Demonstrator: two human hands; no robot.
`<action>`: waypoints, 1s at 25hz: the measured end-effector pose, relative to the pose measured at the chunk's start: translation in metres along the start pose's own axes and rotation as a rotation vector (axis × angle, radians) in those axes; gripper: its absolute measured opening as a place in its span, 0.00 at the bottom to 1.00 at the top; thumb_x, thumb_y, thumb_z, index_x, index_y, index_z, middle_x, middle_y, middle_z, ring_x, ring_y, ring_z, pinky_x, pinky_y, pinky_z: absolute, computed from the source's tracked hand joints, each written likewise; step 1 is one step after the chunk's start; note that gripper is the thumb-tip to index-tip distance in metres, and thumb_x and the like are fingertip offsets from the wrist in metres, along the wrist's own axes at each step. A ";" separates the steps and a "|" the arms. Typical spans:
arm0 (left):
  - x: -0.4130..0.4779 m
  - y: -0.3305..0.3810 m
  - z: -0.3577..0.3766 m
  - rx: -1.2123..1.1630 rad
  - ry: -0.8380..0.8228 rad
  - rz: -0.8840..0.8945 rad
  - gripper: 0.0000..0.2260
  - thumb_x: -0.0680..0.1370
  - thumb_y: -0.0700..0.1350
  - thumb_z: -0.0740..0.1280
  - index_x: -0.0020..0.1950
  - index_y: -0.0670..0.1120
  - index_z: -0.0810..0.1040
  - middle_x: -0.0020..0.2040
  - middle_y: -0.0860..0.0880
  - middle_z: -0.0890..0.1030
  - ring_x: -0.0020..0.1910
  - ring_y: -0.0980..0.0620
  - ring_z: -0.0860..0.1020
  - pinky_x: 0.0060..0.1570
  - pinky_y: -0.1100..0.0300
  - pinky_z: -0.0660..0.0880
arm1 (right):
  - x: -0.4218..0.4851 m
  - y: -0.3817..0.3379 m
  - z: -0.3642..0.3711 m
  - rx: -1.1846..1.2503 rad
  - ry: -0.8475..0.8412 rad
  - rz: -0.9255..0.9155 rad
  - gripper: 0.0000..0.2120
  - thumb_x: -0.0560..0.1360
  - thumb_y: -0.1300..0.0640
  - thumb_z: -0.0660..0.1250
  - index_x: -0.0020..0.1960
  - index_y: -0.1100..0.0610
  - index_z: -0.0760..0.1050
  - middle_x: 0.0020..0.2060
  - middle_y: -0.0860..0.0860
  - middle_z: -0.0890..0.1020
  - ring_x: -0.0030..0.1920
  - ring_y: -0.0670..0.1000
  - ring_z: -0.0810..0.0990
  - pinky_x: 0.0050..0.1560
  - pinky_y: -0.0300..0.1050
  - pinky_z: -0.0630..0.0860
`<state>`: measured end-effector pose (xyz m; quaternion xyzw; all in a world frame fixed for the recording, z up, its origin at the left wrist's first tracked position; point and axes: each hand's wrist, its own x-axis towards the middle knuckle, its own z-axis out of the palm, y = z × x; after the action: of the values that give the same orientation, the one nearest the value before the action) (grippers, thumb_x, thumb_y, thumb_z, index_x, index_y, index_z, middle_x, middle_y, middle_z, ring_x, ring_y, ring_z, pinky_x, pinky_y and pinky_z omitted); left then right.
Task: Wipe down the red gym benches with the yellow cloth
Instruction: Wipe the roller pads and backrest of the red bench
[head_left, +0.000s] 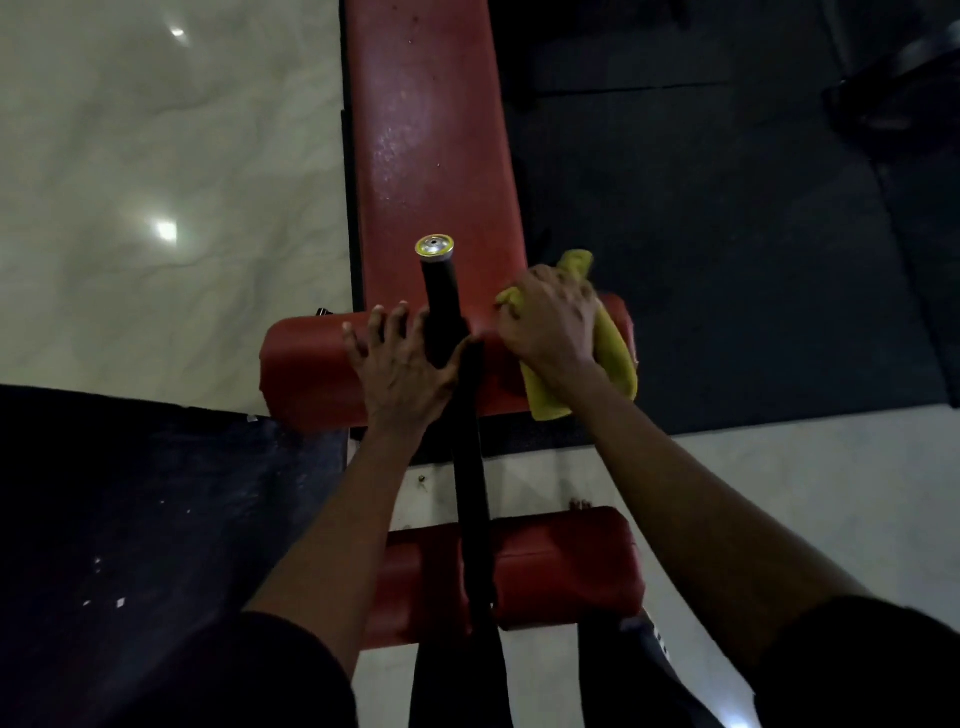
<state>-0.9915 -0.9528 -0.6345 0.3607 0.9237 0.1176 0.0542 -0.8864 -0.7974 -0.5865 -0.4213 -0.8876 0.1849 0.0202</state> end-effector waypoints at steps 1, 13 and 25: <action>0.001 -0.001 0.000 0.006 0.021 -0.002 0.35 0.74 0.76 0.56 0.69 0.52 0.76 0.70 0.48 0.74 0.74 0.43 0.66 0.74 0.37 0.51 | 0.011 -0.008 0.001 -0.011 -0.096 -0.079 0.14 0.71 0.45 0.63 0.50 0.53 0.78 0.53 0.50 0.80 0.58 0.58 0.76 0.60 0.57 0.69; 0.016 0.003 -0.022 -0.039 -0.255 -0.189 0.41 0.68 0.80 0.54 0.75 0.60 0.67 0.78 0.53 0.63 0.78 0.47 0.56 0.76 0.43 0.43 | 0.030 0.078 -0.035 0.103 -0.277 -0.235 0.19 0.75 0.43 0.61 0.63 0.49 0.76 0.60 0.49 0.78 0.61 0.57 0.75 0.61 0.59 0.72; -0.024 0.052 -0.013 -0.350 0.207 -0.334 0.32 0.72 0.62 0.74 0.64 0.41 0.73 0.62 0.41 0.74 0.63 0.46 0.71 0.68 0.48 0.67 | 0.028 0.121 -0.054 0.456 -0.310 0.002 0.17 0.76 0.43 0.67 0.63 0.46 0.77 0.55 0.45 0.75 0.55 0.50 0.76 0.55 0.49 0.73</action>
<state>-0.9421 -0.9345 -0.6080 0.1745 0.9366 0.3012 0.0395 -0.8045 -0.6892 -0.5818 -0.3733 -0.8151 0.4424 -0.0217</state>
